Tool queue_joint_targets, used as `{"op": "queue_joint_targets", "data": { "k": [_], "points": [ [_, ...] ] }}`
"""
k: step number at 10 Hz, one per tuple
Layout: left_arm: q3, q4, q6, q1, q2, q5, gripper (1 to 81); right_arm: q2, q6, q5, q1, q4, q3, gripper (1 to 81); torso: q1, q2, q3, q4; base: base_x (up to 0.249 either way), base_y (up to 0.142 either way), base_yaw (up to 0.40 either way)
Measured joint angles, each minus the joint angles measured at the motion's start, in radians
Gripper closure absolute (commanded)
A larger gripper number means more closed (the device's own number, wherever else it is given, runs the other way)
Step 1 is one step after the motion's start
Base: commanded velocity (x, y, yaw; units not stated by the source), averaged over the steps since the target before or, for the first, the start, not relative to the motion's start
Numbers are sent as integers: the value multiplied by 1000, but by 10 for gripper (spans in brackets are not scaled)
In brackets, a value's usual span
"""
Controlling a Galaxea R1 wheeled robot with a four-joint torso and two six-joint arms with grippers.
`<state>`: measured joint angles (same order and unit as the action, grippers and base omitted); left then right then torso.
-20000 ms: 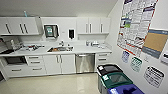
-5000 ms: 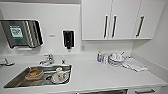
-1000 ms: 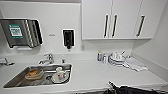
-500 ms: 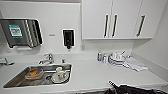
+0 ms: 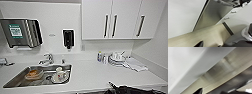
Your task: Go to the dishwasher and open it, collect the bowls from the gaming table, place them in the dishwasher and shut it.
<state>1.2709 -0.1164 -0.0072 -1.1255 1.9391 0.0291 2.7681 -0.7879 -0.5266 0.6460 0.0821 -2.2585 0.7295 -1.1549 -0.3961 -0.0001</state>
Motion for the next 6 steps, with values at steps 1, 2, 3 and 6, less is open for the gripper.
{"op": "queue_joint_targets", "data": {
  "k": [1,2,3,6],
  "points": [
    [0,0,0,0,0,0,10,0,0,0,4,0,-1,10,21,-33,0,0,0,0,0],
    [0,0,0,0,1,0,10,0,-1,-2,7,0,-1,10,42,-66,0,0,0,0,0],
    [1,0,0,0,5,0,10,0,-3,-1,10,0,-1,10,50,-79,0,0,0,0,0],
    [2,0,0,0,5,-1,10,4,-3,-4,11,-6,-8,10,56,-87,0,0,0,0,0]
  ]
}}
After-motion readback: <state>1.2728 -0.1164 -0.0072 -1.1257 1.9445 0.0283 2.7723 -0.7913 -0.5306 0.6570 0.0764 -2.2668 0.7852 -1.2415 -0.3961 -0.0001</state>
